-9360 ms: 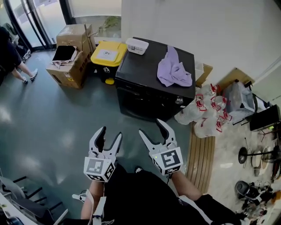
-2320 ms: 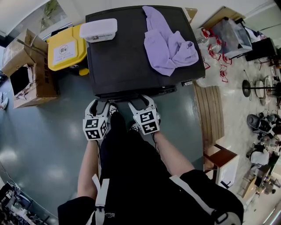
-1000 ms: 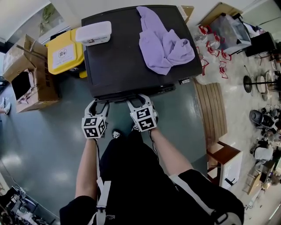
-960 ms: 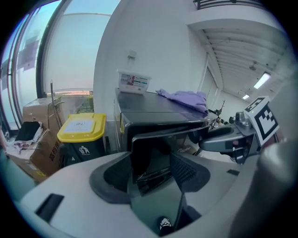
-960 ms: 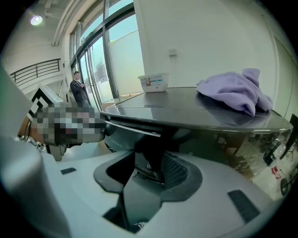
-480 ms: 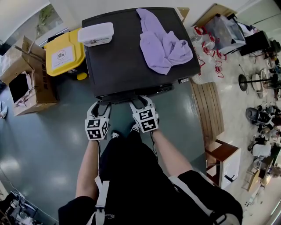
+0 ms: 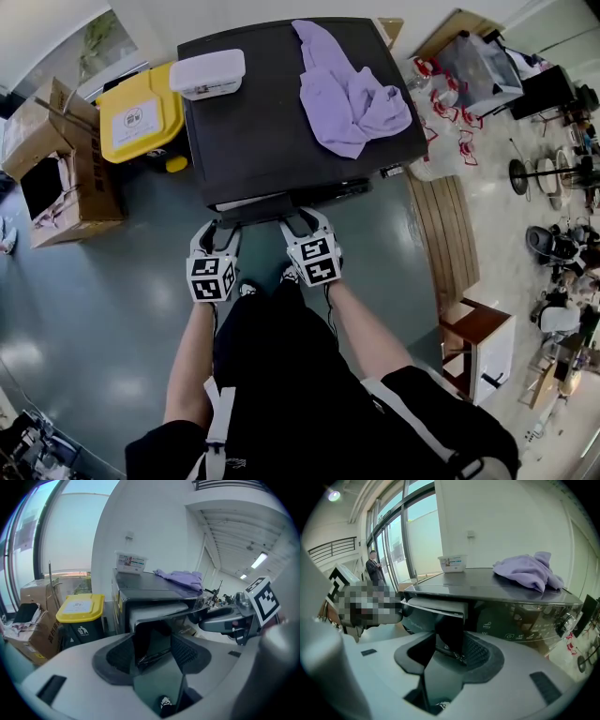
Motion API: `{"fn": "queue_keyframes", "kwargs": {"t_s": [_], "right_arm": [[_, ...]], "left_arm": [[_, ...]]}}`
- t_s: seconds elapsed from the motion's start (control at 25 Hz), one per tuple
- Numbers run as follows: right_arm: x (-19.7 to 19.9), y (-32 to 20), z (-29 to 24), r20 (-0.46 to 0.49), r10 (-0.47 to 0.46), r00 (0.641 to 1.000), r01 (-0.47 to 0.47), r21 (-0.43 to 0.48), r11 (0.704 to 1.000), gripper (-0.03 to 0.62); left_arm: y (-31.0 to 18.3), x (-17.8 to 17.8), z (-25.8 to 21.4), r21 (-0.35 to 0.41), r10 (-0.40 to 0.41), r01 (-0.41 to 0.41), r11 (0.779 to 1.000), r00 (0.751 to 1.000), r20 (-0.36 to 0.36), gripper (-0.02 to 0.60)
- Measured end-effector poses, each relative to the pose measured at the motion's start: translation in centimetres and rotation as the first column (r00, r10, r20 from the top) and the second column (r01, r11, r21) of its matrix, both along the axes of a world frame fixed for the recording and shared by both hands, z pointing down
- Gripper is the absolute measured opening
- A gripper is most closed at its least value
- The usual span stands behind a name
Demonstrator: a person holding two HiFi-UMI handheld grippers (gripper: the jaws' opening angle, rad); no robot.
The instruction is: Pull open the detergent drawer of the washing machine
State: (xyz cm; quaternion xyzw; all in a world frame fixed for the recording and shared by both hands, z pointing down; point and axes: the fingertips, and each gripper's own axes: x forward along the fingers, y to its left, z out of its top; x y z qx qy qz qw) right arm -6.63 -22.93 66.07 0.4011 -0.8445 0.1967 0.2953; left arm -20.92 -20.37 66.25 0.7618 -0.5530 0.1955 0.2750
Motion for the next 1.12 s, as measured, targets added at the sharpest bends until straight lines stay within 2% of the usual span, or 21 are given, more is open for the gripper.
{"fn": "queue_keyframes", "kwargs": {"t_s": [1.12], "right_arm": [[1.2, 3.4, 0.0, -0.005, 0.039, 0.999, -0.039, -0.007, 0.999, 0.186]], "left_arm": [[3.4, 1.3, -0.2, -0.006, 0.008, -0.008, 1.000, 1.000, -0.003, 0.250]]}}
